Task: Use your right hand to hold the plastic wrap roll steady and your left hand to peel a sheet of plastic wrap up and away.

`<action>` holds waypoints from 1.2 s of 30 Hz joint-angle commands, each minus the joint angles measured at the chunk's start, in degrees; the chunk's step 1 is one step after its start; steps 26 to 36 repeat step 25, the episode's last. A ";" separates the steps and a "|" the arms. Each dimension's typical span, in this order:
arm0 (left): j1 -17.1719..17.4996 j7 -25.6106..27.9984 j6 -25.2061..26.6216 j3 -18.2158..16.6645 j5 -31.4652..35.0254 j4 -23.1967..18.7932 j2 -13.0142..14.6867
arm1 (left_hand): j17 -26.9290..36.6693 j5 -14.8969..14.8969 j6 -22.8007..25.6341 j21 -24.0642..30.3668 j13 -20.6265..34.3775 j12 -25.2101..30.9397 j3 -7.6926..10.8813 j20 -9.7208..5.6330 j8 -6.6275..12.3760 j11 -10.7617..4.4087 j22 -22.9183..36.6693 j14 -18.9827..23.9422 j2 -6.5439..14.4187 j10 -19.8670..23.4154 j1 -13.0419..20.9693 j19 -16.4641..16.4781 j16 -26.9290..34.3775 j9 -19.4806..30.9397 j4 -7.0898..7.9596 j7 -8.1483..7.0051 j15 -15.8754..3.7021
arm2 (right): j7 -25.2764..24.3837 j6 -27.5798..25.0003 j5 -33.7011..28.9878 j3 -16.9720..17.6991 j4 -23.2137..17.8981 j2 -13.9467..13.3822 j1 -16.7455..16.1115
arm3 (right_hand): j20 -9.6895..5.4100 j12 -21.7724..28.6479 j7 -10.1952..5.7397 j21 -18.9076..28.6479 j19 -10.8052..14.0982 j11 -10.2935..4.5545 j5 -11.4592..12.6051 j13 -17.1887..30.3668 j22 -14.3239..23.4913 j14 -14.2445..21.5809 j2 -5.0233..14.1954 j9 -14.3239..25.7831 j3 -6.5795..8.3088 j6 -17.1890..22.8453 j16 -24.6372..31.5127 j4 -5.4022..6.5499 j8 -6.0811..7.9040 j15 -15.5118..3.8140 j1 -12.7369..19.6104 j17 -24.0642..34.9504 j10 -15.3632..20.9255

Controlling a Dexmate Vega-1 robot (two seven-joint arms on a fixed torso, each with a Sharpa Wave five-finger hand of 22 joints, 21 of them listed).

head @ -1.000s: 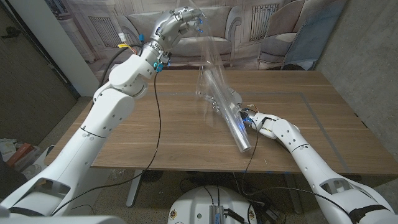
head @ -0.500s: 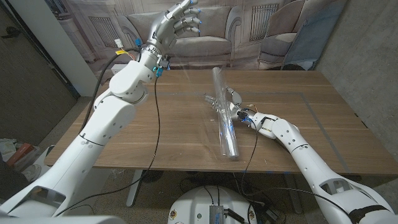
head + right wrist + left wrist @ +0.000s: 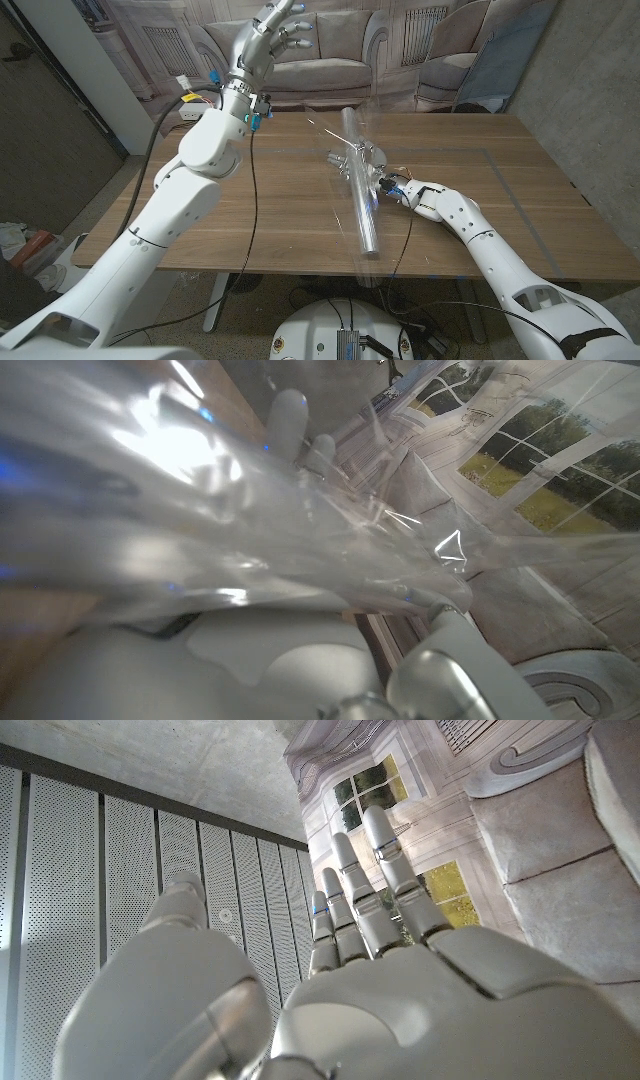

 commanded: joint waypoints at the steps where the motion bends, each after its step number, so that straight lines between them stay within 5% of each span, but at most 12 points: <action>1: 1.03 1.67 -1.67 -0.29 -2.64 0.37 2.38 | 0.29 0.25 1.29 -0.17 0.11 0.22 -0.23 0.07 0.43 0.02 0.17 -0.04 0.28 0.12 -0.45 -0.41 -0.04 0.28 0.09 0.27 -1.50 | -0.59 -0.01 -0.28 -0.58 0.17 0.59 0.48 | -2.04 0.31 0.16 -0.14 1.23 0.43 0.31 -0.02 0.00 0.13 0.03 0.27 0.23 0.44 0.02 -0.04 -0.04 0.32 -0.57 -0.07 0.07; 10: 1.47 0.16 -1.36 -1.78 -4.90 0.63 5.05 | 0.32 0.38 1.96 -0.42 0.10 0.42 -0.29 0.08 0.72 -0.02 0.21 -0.03 0.61 0.33 -0.22 -0.36 0.02 0.45 0.00 0.63 -1.45 | -1.61 1.27 -1.12 -0.78 -0.47 1.09 1.03 | -2.06 0.34 0.24 -0.14 1.31 0.45 0.32 -0.02 -0.06 0.16 0.04 0.29 0.26 0.70 0.04 -0.08 0.01 0.34 -0.59 -0.07 0.13; 17: 3.01 -1.22 -1.12 -4.46 -7.45 2.42 6.74 | 0.33 0.43 2.18 -0.62 0.04 0.45 -0.41 0.00 0.84 -0.04 0.24 -0.07 0.70 0.27 -0.14 -0.39 0.02 0.57 -0.05 0.77 -1.55 | -6.60 2.02 -1.37 -0.33 -5.43 1.15 -1.03 | -2.08 0.40 0.25 -0.14 1.35 0.51 0.33 -0.02 -0.11 0.18 0.04 0.30 0.30 0.78 0.05 -0.12 0.00 0.35 -0.59 -0.07 0.27; 36: 5.27 -0.61 -1.50 -5.99 -7.85 1.60 5.80 | 0.35 0.49 2.11 -0.82 0.05 0.56 -0.56 -0.03 0.85 -0.02 0.26 -0.11 0.82 0.26 -0.09 -0.32 0.04 0.72 -0.07 0.78 -1.51 | -6.23 3.68 -1.55 -1.42 -5.11 1.70 -0.75 | -2.08 0.39 0.21 -0.17 1.35 0.44 0.33 -0.01 -0.18 0.35 0.02 0.32 0.35 0.79 0.11 -0.19 -0.07 0.32 -0.59 -0.08 0.25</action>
